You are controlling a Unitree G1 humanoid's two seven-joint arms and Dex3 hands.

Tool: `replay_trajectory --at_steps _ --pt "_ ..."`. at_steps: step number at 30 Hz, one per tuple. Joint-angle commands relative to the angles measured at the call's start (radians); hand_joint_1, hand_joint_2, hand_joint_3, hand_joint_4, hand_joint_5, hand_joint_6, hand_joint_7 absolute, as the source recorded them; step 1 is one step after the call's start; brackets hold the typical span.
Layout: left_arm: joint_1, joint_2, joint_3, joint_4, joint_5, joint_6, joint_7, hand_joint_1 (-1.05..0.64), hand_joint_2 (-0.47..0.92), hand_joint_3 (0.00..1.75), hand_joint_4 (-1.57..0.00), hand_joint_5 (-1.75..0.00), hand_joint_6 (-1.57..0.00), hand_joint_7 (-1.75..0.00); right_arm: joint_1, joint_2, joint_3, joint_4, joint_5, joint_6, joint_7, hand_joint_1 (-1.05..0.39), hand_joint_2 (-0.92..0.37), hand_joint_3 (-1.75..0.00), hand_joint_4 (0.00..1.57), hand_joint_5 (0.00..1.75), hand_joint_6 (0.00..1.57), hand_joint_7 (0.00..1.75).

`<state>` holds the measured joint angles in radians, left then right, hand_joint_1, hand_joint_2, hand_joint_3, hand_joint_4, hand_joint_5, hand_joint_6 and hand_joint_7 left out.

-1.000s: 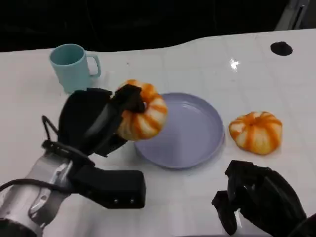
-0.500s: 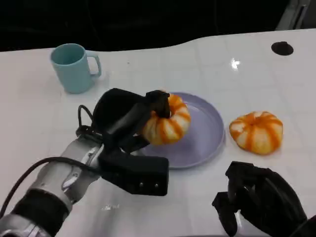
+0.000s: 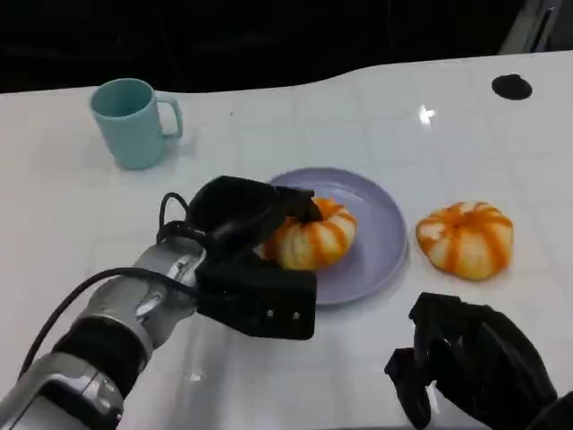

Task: Grasp the bread from the table and place it into the plate.

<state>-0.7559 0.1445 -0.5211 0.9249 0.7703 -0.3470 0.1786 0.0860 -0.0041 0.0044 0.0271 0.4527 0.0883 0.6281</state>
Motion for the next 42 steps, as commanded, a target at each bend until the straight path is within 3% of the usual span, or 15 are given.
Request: replay_trajectory --at_steps 1,5,10,21,23,28,29,30,32,35,39,42 --pt "-0.029 0.024 -0.011 -0.013 -0.014 0.013 -0.086 -0.71 0.92 0.4 -0.28 -0.33 -0.35 0.0 0.002 -0.01 -0.009 -0.002 0.005 -0.009 -0.003 -0.93 -0.67 -0.54 1.24 1.58 1.06 1.48" --pt "-0.018 0.044 -0.012 -0.053 -0.014 0.019 -0.137 -0.84 0.92 0.48 -0.12 -0.26 -0.24 0.0 0.002 -0.008 -0.009 0.0 0.005 -0.017 0.002 -0.93 -0.67 -0.55 1.24 1.59 1.06 1.49" --pt "0.006 0.069 -0.01 -0.112 -0.013 0.02 -0.162 -0.89 0.92 0.53 -0.09 -0.26 -0.24 0.0 0.003 -0.01 -0.009 -0.003 0.008 -0.009 -0.001 -0.92 -0.66 -0.56 1.24 1.59 1.05 1.5" --pt "0.148 0.136 0.097 -0.314 -0.183 -0.054 -0.207 -0.79 0.92 0.46 -0.3 -0.42 -0.39 -0.07 0.004 -0.01 -0.009 -0.009 0.007 -0.005 -0.006 -0.93 -0.66 -0.57 1.23 1.59 1.06 1.49" --pt "0.191 0.142 0.134 -0.359 -0.265 -0.063 -0.259 -0.71 0.92 0.38 -0.33 -0.8 -0.49 -0.06 0.006 -0.011 -0.008 -0.013 0.007 -0.003 -0.007 -0.93 -0.66 -0.57 1.23 1.6 1.06 1.5" --pt "0.284 0.152 0.193 -0.467 -0.365 -0.074 -0.307 -0.64 0.92 0.3 -0.43 -1.11 -0.67 -0.13 0.01 -0.014 -0.006 -0.022 0.004 0.002 -0.009 -0.94 -0.65 -0.57 1.23 1.6 1.06 1.5" --pt "0.304 0.147 0.208 -0.479 -0.398 -0.09 -0.314 -0.62 0.92 0.28 -0.42 -1.24 -0.71 -0.17 0.01 -0.014 -0.006 -0.023 0.005 0.003 -0.01 -0.94 -0.65 -0.57 1.23 1.6 1.06 1.5" --pt "0.325 0.142 0.224 -0.489 -0.437 -0.111 -0.323 -0.6 0.92 0.26 -0.39 -1.43 -0.69 -0.37 0.01 -0.013 -0.007 -0.022 0.008 0.002 -0.007 -0.94 -0.65 -0.57 1.23 1.6 1.06 1.5" --pt "0.361 0.134 0.248 -0.511 -0.503 -0.133 -0.35 -0.57 0.92 0.24 -0.4 -1.62 -0.5 -0.98 0.011 -0.012 -0.007 -0.023 0.011 0.002 -0.005 -0.93 -0.65 -0.57 1.23 1.6 1.06 1.5" --pt "0.437 0.116 0.283 -0.586 -0.625 -0.108 -0.413 -0.56 0.92 0.25 -0.44 -1.72 -0.38 -1.44 0.01 -0.013 -0.006 -0.021 0.007 -0.004 -0.004 -0.93 -0.65 -0.57 1.23 1.6 1.06 1.5" --pt "0.53 0.088 0.316 -0.674 -0.75 -0.078 -0.472 -0.55 0.92 0.29 -0.53 -1.74 -0.35 -1.69 0.01 -0.013 -0.006 -0.026 0.007 0.004 -0.009 -0.94 -0.65 -0.57 1.23 1.59 1.06 1.49" --pt "0.612 0.062 0.335 -0.76 -0.827 -0.024 -0.492 -0.59 0.92 0.34 -0.64 -1.75 -0.41 -1.74 0.01 -0.013 -0.003 -0.029 0.005 0.005 -0.01 -0.94 -0.65 -0.56 1.23 1.58 1.07 1.47"
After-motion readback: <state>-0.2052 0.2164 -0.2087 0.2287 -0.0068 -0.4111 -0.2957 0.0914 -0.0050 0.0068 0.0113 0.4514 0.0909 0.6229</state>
